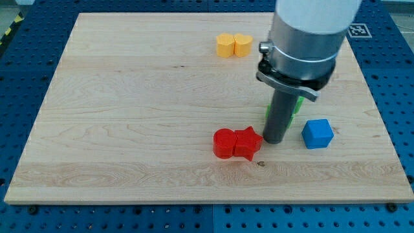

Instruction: Push the blue cube into the blue triangle

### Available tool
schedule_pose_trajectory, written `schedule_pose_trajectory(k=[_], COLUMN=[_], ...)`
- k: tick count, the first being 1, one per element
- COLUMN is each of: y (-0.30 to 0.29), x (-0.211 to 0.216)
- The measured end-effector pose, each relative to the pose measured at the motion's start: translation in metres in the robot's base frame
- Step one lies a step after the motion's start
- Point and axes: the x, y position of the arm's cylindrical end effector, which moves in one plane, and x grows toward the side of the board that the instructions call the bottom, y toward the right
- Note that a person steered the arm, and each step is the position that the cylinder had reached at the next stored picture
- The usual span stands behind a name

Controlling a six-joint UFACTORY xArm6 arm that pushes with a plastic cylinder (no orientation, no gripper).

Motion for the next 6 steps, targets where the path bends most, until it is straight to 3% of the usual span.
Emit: schedule_pose_trajectory(k=[2,4,5,6], y=[0.089,0.105,0.151,0.182], x=[0.0,0.047,0.054,0.028])
